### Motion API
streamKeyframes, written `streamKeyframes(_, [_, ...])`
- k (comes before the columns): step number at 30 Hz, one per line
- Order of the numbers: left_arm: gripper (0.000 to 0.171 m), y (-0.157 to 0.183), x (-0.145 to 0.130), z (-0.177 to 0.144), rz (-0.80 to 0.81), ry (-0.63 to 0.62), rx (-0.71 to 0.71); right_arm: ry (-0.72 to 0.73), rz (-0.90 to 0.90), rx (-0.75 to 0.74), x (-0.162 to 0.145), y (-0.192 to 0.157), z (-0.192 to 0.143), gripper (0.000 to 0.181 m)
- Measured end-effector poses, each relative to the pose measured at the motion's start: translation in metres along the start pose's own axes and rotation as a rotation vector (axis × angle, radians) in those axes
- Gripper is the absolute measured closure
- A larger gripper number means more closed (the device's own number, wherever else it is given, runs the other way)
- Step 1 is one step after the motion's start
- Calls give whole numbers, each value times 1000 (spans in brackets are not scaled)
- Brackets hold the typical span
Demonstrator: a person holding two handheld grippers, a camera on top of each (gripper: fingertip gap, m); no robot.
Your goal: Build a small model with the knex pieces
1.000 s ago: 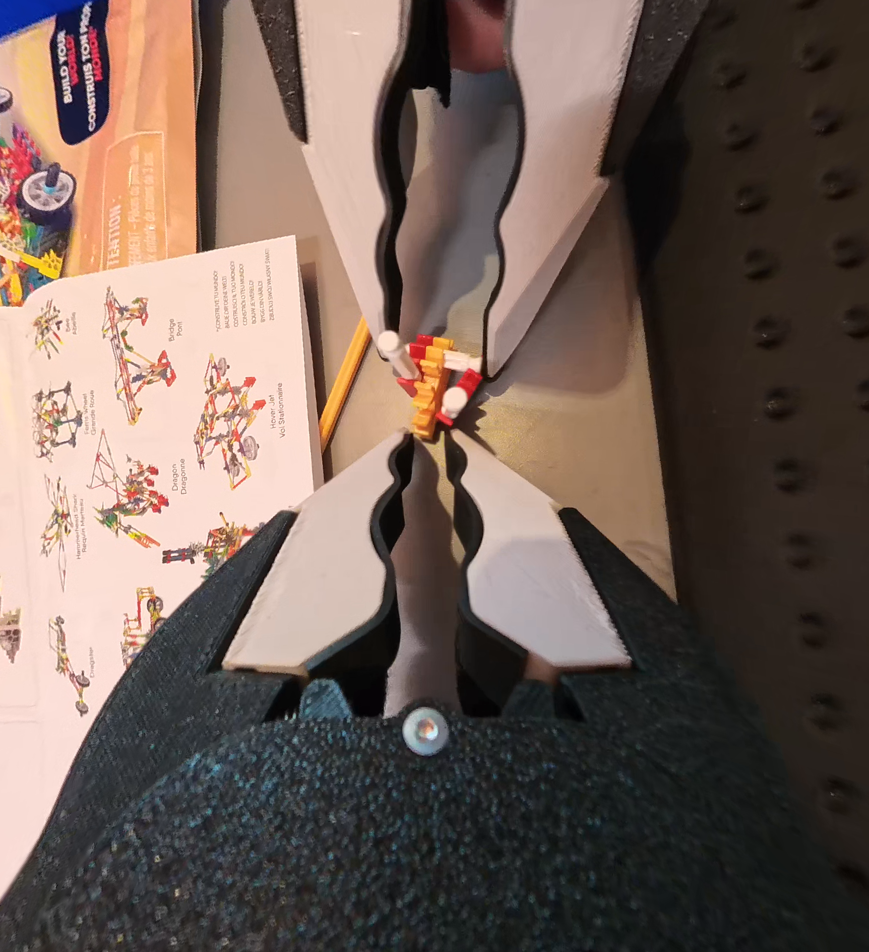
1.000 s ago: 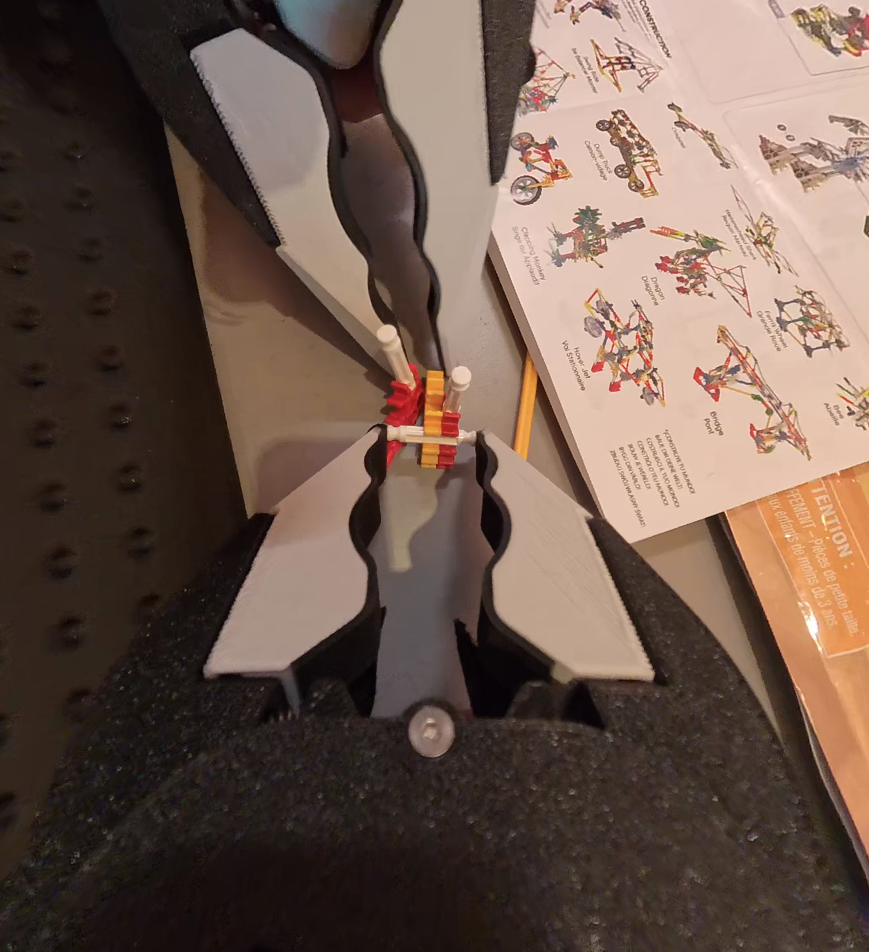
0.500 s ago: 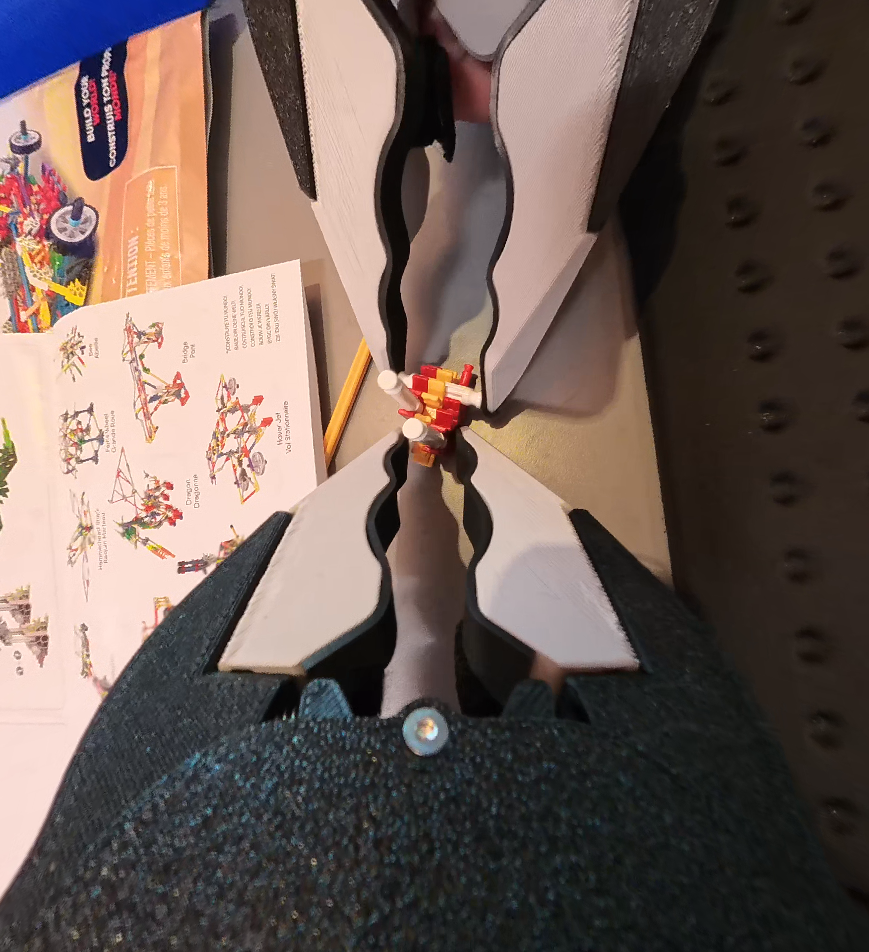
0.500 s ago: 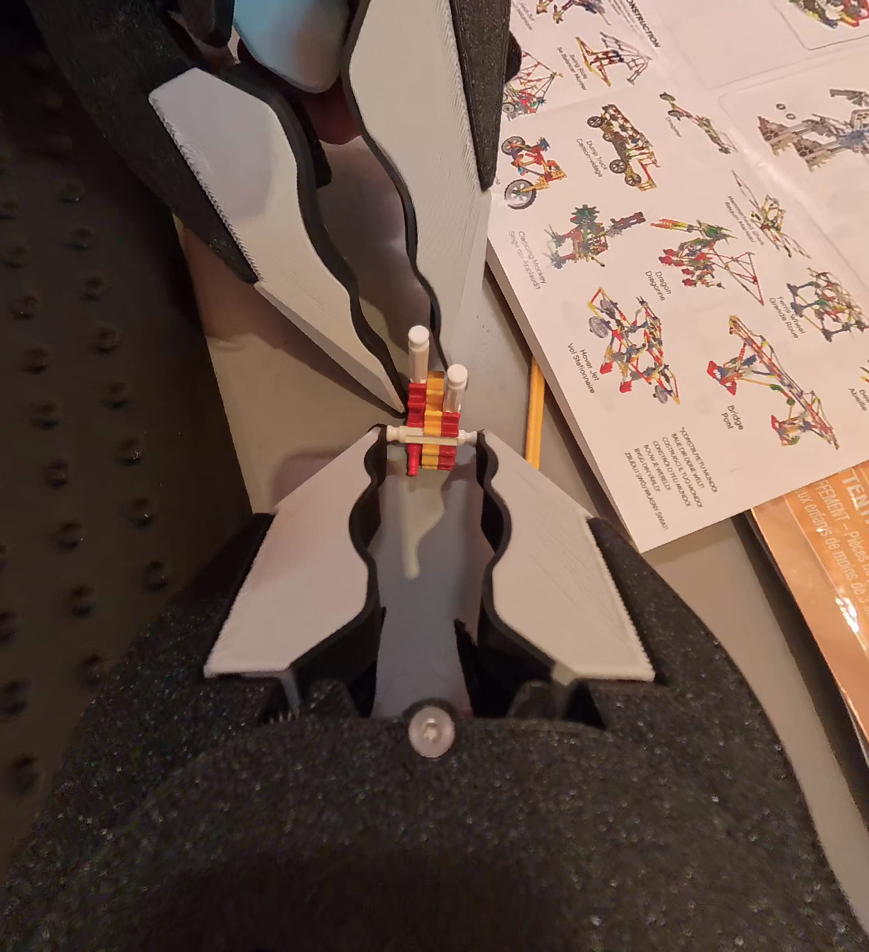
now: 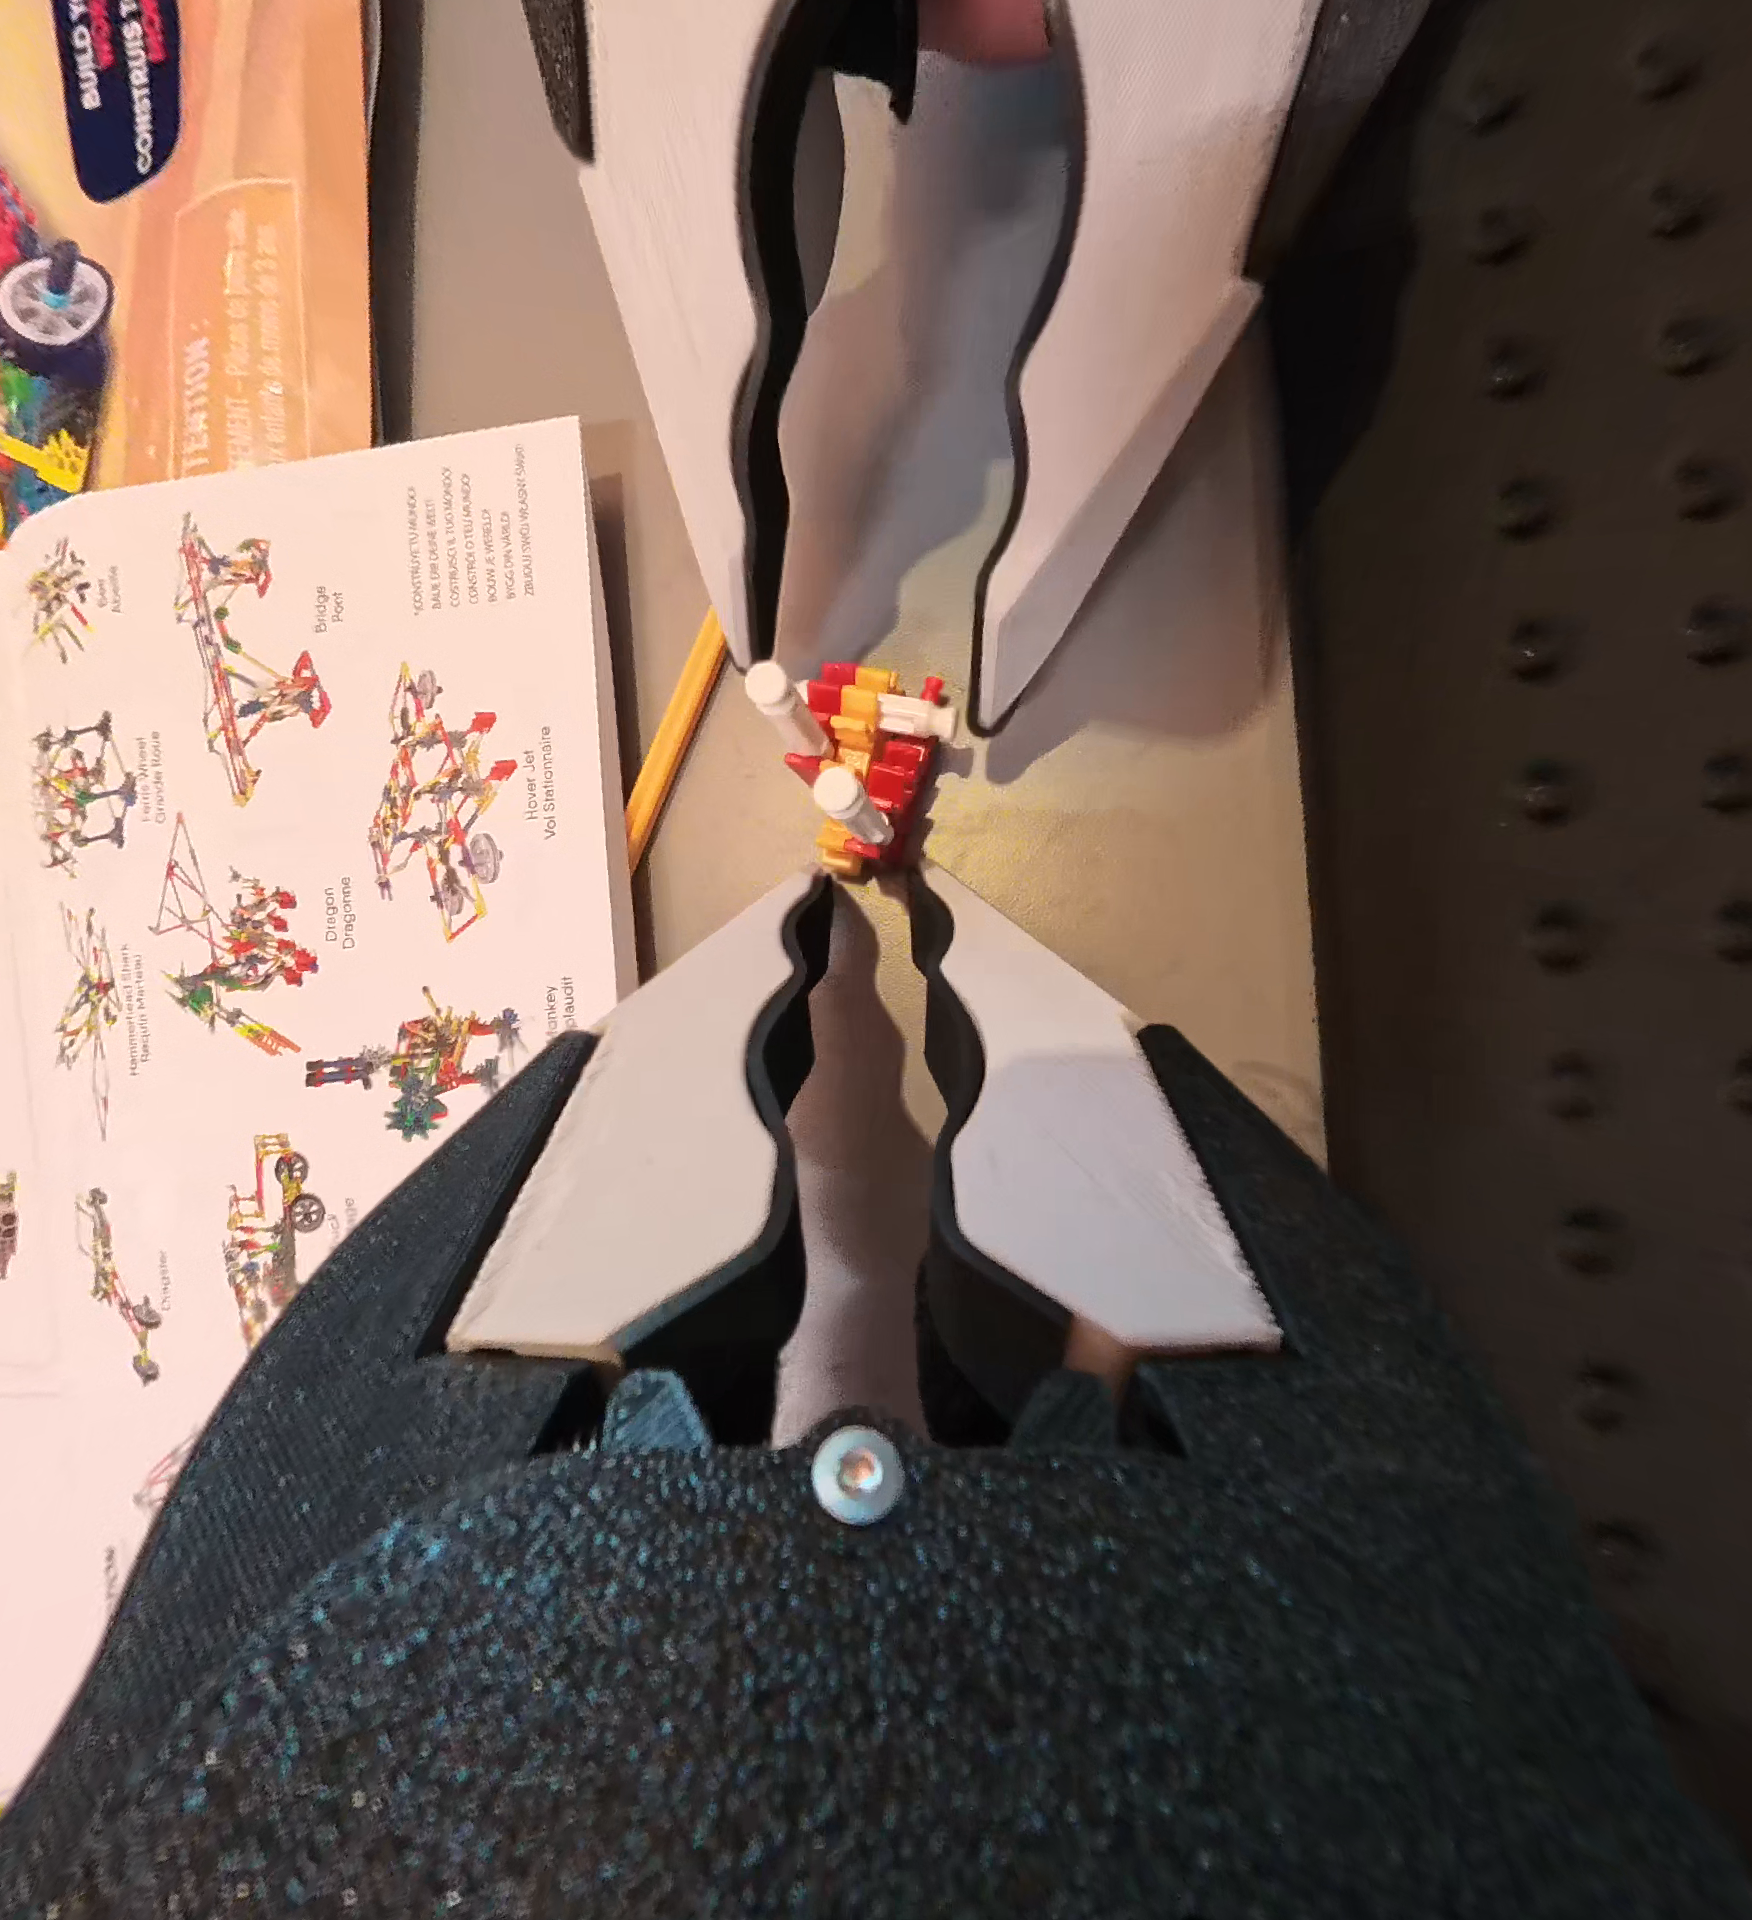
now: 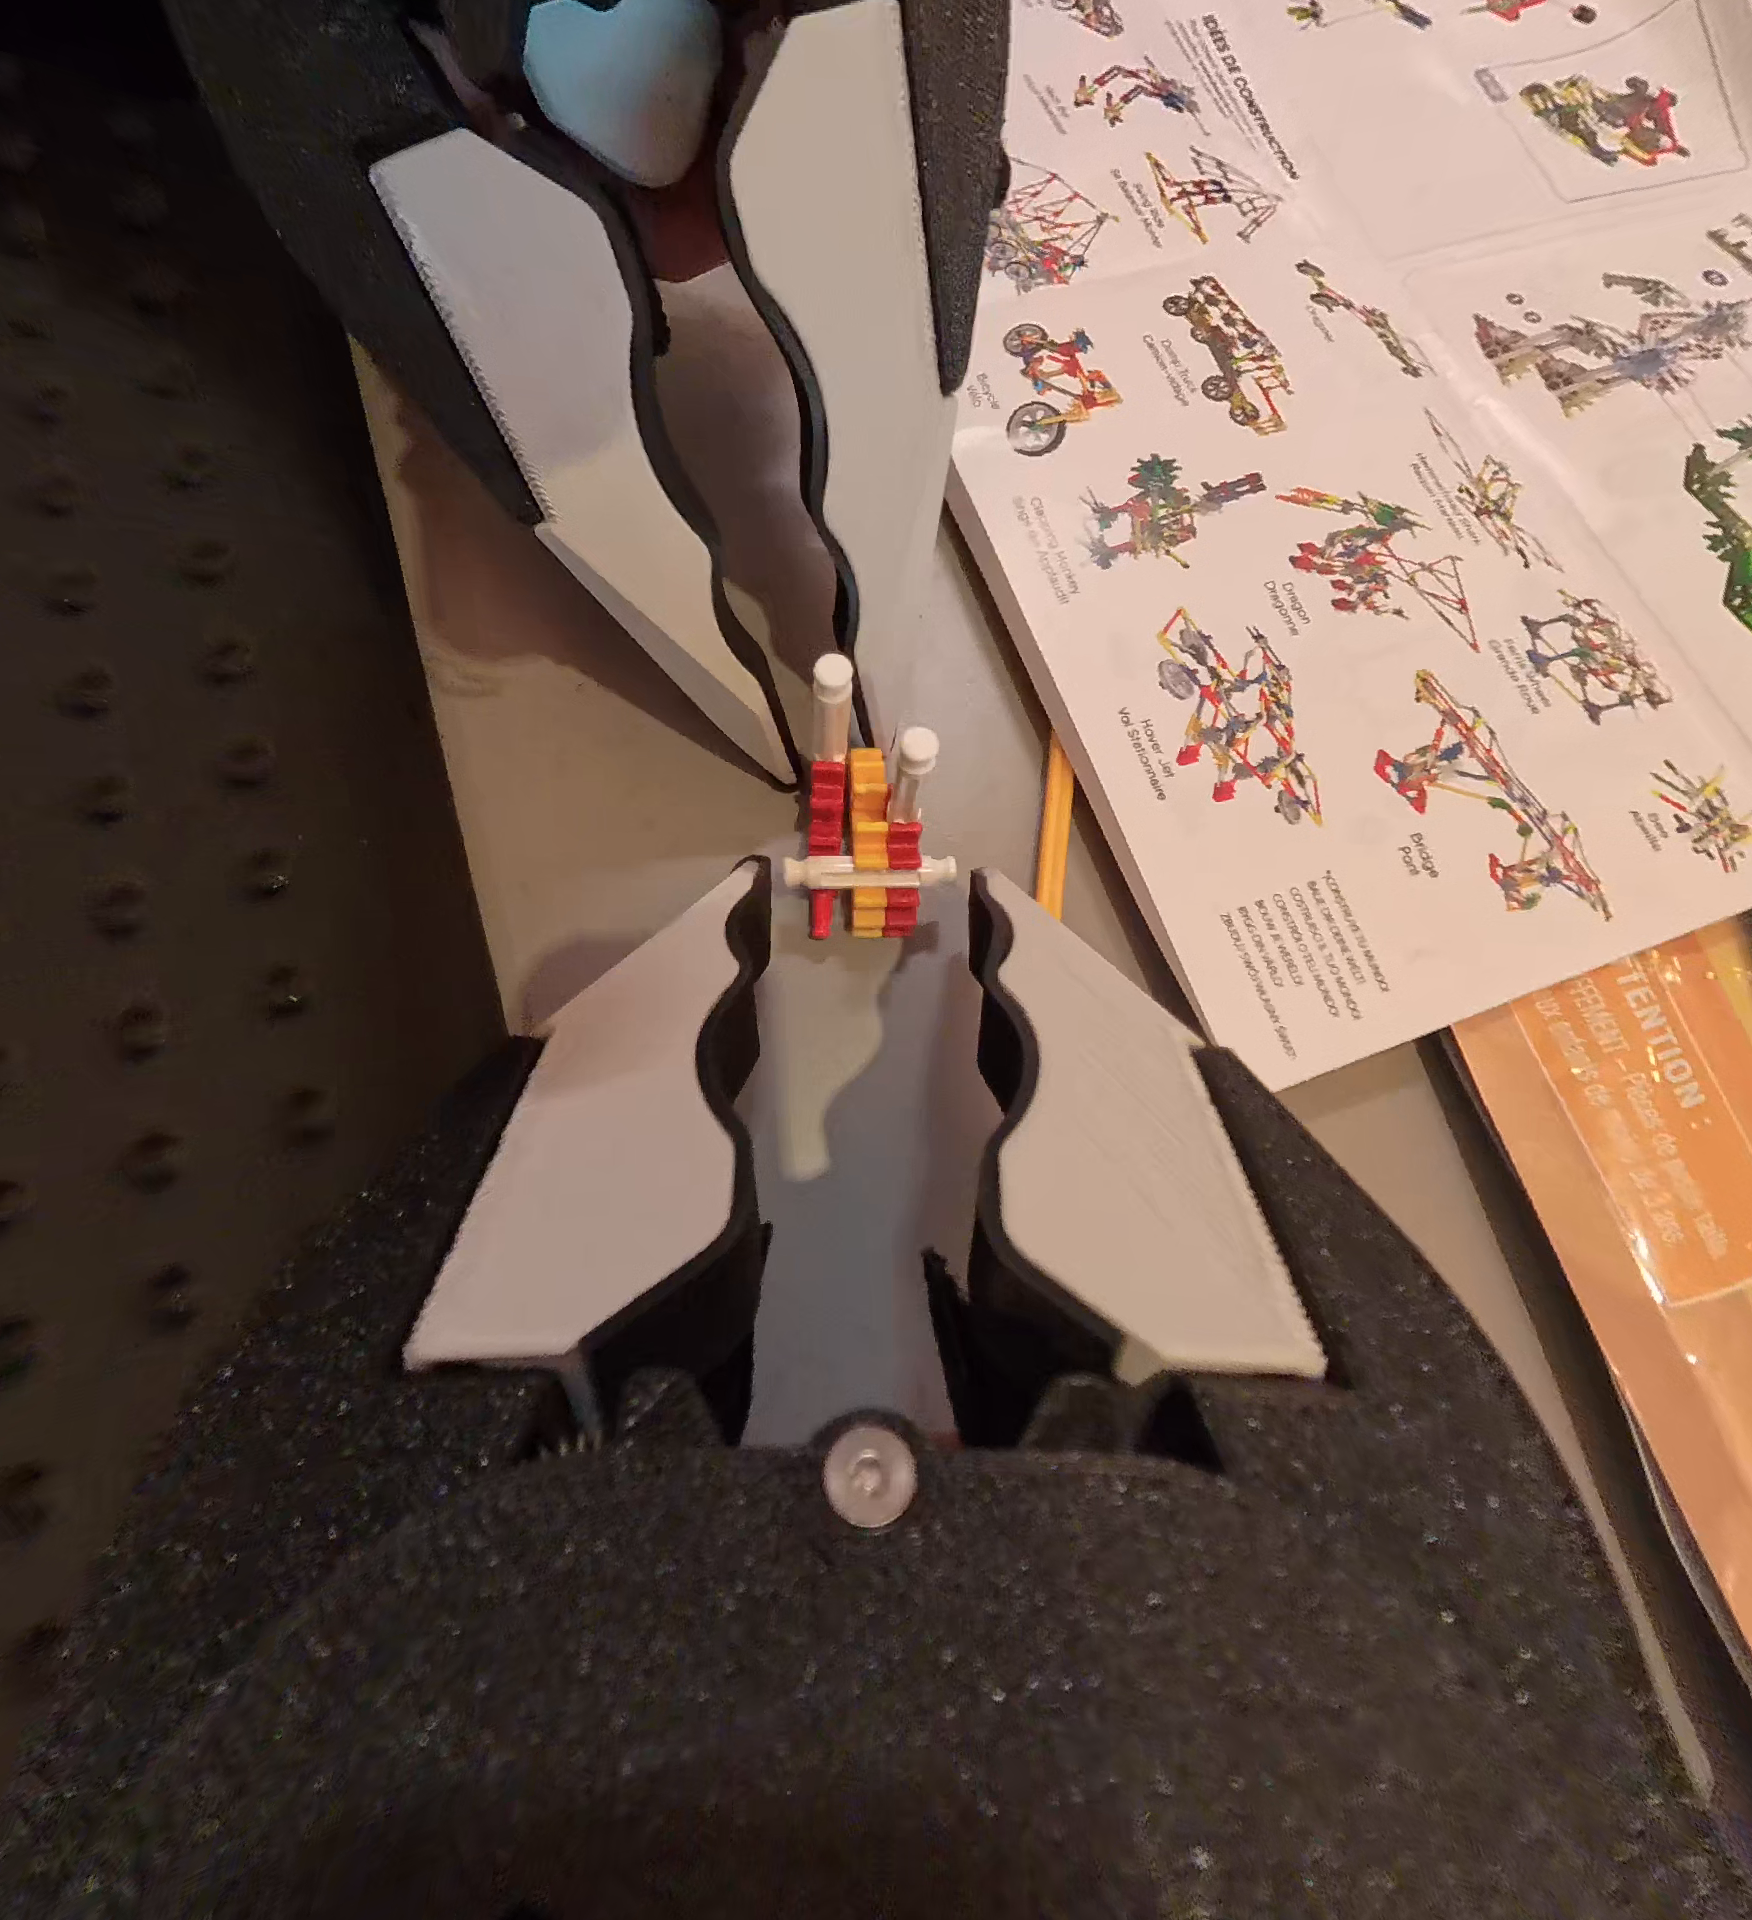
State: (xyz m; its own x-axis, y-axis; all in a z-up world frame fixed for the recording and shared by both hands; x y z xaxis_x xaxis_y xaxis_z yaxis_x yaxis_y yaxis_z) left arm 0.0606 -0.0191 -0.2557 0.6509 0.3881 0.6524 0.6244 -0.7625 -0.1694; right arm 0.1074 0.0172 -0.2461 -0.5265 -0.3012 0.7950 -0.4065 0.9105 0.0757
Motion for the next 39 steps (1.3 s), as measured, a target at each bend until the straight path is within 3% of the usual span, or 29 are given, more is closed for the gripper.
streamKeyframes(9, [170,1,1,2,-1,0,3,-11,1,-10,-3,-2,6,147])
streamKeyframes(13, [170,1,1,2,-12,3,3,5,12,-30,-2,1,0,140])
streamKeyframes(39, [171,2,3,5,-53,27,13,-28,32,-52,-5,-4,10,146])
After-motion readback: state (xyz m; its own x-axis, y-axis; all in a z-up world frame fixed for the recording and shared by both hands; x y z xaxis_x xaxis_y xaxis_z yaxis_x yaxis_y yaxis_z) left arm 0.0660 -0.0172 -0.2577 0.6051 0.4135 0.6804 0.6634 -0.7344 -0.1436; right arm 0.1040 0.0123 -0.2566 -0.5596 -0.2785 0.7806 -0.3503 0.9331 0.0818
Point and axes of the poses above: each gripper's, where its closed fingertips meet, z out along the fingers, x out of its top, y = z × x across the jaws, the point moved 3 cm from there along -z, back along the fingers, and after that the axes turned 6 degrees about y, right-handed, at the moved point
